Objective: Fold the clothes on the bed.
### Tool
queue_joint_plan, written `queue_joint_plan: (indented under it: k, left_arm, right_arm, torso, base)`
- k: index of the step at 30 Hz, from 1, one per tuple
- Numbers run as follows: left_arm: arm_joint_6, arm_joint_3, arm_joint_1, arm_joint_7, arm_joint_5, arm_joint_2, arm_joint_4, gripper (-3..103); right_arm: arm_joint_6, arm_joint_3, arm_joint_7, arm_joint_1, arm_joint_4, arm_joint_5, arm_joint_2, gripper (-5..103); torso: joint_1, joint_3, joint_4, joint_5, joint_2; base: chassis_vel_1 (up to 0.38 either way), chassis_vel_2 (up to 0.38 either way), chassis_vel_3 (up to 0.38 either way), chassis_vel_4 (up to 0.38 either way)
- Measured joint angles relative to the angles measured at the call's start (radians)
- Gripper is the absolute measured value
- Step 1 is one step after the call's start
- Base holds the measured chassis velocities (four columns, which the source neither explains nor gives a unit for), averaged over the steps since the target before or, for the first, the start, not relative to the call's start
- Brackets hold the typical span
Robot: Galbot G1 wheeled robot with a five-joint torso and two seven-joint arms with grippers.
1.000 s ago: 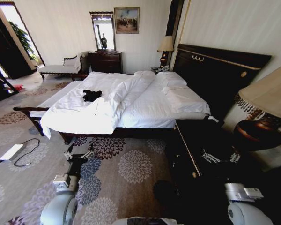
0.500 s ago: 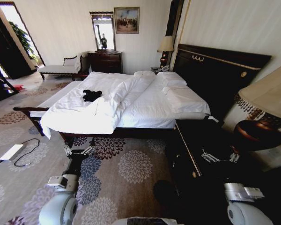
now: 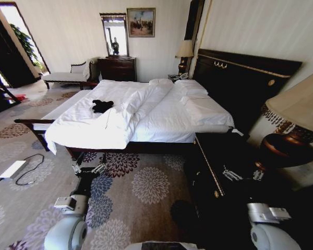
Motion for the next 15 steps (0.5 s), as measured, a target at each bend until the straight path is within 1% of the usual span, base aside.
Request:
queue_joint_plan:
  k: [6,15]
  left_arm:
    - [-0.002,0.004,0.006,0.000,0.014,-0.001,-0.001,100]
    - [-0.008,0.006,0.016,0.001,0.034,-0.004,-0.003,100]
  right_arm:
    - [0.003,-0.003,0.000,0.003,-0.003,-0.001,0.002,100]
    - [0.009,-0.005,0.000,0.004,-0.004,-0.001,0.003,100]
  torso:
    - [0.000,0.000,0.0000,0.0000,0.000]
    - [0.000,0.000,0.0001,0.0000,0.000]
  base:
    - [0.000,0.000,0.000,0.000]
    - [-0.066,0.069,0.070,-0.074]
